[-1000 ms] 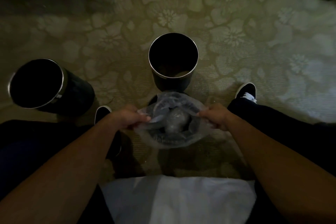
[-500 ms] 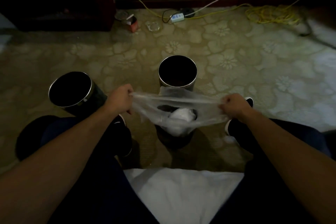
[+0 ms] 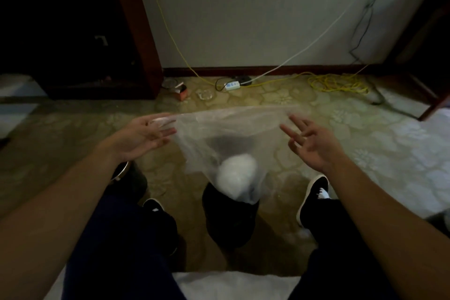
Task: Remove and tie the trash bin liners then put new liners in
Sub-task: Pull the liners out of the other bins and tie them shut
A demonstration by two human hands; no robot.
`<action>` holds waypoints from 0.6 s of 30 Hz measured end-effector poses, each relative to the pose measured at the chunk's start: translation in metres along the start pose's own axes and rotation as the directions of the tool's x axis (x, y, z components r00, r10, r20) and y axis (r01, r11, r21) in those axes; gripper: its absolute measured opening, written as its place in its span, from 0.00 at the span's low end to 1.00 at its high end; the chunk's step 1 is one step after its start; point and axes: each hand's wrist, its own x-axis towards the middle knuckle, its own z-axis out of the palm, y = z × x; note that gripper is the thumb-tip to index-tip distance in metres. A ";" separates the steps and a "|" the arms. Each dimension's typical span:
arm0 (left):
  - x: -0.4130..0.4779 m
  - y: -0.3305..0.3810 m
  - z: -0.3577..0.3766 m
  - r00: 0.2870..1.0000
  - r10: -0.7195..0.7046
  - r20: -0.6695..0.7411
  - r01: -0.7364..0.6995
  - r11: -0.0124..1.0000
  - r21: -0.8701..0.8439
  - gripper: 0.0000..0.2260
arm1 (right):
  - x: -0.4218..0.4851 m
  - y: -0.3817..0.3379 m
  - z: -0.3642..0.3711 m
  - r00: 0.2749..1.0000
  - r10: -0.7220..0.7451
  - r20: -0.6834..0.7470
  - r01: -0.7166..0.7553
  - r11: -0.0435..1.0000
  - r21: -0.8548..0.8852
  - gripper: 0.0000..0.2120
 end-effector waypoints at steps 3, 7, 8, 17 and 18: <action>-0.003 0.016 0.008 0.964 0.196 -0.180 -0.117 0.920 0.374 0.16 | -0.003 -0.015 0.011 0.976 -0.208 0.064 0.213 0.850 -0.482 0.23; -0.010 0.045 0.027 0.843 0.485 -0.234 -0.117 0.588 0.800 0.05 | -0.006 -0.034 0.034 0.834 -0.542 0.100 0.366 0.409 -0.836 0.18; -0.010 0.053 0.034 0.834 0.504 -0.223 -0.079 0.510 0.856 0.04 | -0.007 -0.039 0.041 0.779 -0.620 0.092 0.336 0.290 -0.896 0.16; -0.017 0.107 0.094 0.865 0.501 -0.012 -0.216 0.396 0.893 0.11 | -0.012 -0.074 0.125 0.801 -0.459 0.385 0.567 0.375 -0.734 0.15; -0.016 0.111 0.104 0.876 0.482 0.023 -0.253 0.419 0.872 0.11 | -0.013 -0.073 0.135 0.805 -0.405 0.433 0.581 0.397 -0.710 0.17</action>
